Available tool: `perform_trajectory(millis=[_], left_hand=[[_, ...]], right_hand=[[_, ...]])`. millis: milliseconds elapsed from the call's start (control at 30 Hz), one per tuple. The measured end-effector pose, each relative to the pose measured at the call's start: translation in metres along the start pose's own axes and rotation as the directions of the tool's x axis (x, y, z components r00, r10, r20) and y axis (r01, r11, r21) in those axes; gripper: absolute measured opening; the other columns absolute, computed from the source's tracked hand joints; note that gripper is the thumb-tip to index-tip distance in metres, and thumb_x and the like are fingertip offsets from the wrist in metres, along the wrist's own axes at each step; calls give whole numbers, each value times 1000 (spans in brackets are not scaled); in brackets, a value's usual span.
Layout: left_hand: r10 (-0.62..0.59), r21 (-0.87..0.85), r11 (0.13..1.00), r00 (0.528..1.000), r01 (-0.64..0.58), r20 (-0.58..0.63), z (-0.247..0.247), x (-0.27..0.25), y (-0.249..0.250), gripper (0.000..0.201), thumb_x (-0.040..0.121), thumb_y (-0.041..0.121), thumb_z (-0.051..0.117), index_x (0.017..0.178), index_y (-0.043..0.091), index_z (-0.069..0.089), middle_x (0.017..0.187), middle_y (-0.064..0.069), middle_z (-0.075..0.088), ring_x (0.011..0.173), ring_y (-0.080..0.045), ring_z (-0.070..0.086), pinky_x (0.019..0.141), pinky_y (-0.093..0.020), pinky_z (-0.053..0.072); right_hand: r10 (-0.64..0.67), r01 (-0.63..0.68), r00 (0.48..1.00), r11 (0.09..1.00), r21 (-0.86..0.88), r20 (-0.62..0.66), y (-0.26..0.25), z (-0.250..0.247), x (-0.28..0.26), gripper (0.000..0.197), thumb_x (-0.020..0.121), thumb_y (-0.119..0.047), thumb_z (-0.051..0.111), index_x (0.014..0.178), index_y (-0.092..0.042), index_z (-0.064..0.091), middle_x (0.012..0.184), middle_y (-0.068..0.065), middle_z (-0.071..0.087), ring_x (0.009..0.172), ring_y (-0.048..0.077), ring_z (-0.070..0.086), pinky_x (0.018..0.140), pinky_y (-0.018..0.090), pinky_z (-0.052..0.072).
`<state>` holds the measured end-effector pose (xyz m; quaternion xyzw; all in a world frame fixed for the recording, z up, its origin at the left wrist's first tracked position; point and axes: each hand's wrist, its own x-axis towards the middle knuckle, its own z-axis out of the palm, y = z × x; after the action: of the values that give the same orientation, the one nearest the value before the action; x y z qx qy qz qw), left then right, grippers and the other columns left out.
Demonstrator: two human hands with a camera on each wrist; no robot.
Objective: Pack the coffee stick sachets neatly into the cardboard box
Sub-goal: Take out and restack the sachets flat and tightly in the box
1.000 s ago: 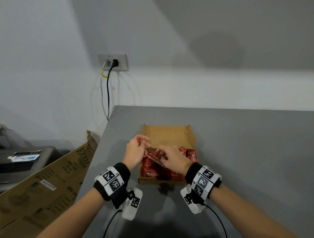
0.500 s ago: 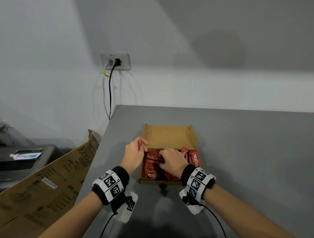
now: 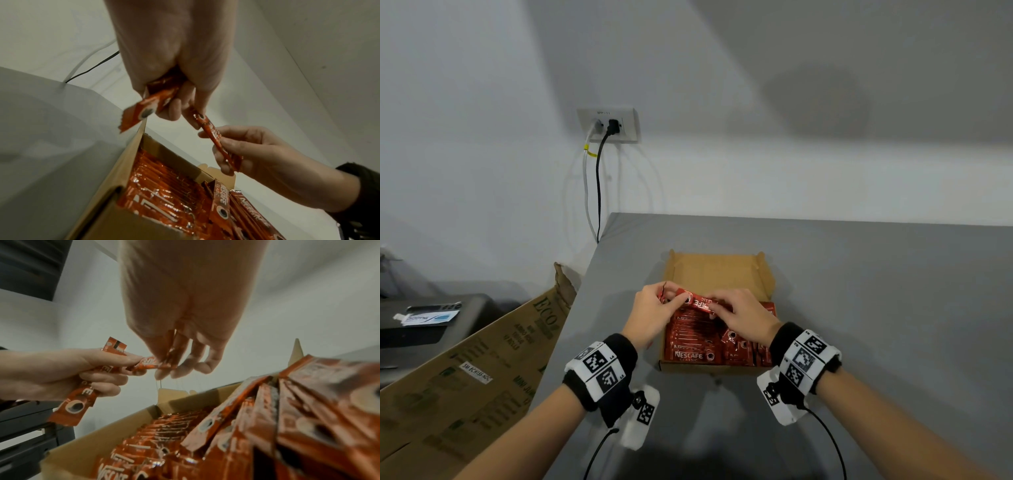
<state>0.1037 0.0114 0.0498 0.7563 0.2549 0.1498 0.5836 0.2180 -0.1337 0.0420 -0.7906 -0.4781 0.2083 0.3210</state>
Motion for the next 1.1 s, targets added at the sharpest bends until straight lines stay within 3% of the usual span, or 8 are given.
perform_trajectory(millis=[167, 333, 433, 667, 767, 867, 1000, 1100], left_hand=[[-3, -11, 1000, 989, 2, -148, -4, 7, -5, 15, 91, 14, 58, 77, 18, 61, 77, -10, 64, 65, -17, 58, 58, -27, 49], [-65, -241, 967, 995, 81, 74, 11, -7, -3, 13, 95, 16, 50, 91, 4, 50, 52, 0, 50, 38, -8, 43, 43, -24, 38], [-10, -182, 983, 994, 30, 110, 15, -8, 3, 14, 93, 17, 54, 87, 6, 50, 62, 0, 59, 44, -7, 51, 41, -18, 39], [24, -160, 987, 988, 0, 149, 18, -10, -1, 19, 91, 17, 58, 83, 1, 51, 82, -22, 60, 52, -7, 57, 46, -20, 43], [11, -149, 989, 986, 14, 169, 17, -11, -4, 16, 88, 13, 61, 80, 3, 52, 81, -14, 63, 49, -2, 56, 44, -16, 41], [9, 216, 975, 981, -52, 195, 6, -3, -8, 15, 79, 15, 74, 83, 10, 61, 86, 0, 67, 71, -9, 63, 61, -26, 51], [35, 691, 693, 967, -206, 254, -13, 5, -4, 16, 77, 16, 69, 81, 22, 55, 88, 5, 57, 83, -16, 57, 71, -26, 45], [16, 723, 677, 985, -136, 170, -22, 7, -5, 15, 82, 9, 54, 77, 22, 58, 91, 1, 62, 88, -22, 61, 79, -33, 50]], right_hand=[[106, -65, 986, 955, 289, -130, 1, 8, -6, 65, 89, -11, 59, 141, -23, 23, 92, -4, 63, 85, 11, 63, 78, 23, 52], [39, 28, 958, 973, 230, -285, -2, 20, -3, 22, 94, -27, 51, 113, -16, 52, 94, -11, 62, 89, 3, 59, 80, 17, 44], [14, 89, 916, 967, 238, -401, -2, 18, -4, 6, 94, -23, 52, 92, -21, 58, 89, -12, 62, 85, 2, 59, 76, 18, 48], [89, 130, 852, 918, 374, -515, -11, 14, -5, 23, 87, -13, 63, 92, -29, 48, 88, -7, 60, 80, 3, 60, 70, 17, 51], [118, 92, 870, 915, 393, -479, -12, 13, -5, 19, 86, -14, 63, 100, -20, 51, 89, -7, 60, 78, 3, 60, 68, 15, 51], [18, 71, 931, 971, 229, -365, -12, 12, -7, 10, 84, -17, 67, 90, -23, 61, 83, -17, 61, 80, -6, 59, 76, 10, 48], [35, -27, 998, 988, 151, -50, -12, 14, -12, 7, 78, -17, 74, 83, -15, 69, 80, -15, 64, 72, -1, 60, 73, 13, 50], [-30, 38, 990, 998, -55, 136, -17, 25, -15, 10, 79, -15, 73, 86, -8, 72, 89, 0, 71, 79, 11, 64, 76, 20, 51]])
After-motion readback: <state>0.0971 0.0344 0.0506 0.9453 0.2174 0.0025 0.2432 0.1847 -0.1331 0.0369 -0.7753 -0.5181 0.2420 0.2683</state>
